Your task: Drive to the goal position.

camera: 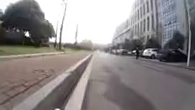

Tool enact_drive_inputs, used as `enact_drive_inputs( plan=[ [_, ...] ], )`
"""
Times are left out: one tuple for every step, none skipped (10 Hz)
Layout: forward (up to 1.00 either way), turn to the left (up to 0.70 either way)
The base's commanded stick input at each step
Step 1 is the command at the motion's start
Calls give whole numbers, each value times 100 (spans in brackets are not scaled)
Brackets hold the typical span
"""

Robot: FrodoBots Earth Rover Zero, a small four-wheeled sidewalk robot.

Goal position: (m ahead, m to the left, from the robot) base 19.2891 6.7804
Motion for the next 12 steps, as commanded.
enact_drive_inputs(
  plan=[
    [67,0],
    [67,0],
    [67,0],
    [67,0],
    [68,0],
    [67,0],
    [67,0],
    [67,0],
    [67,0],
    [67,0],
    [67,-2],
    [67,-10]
  ],
)
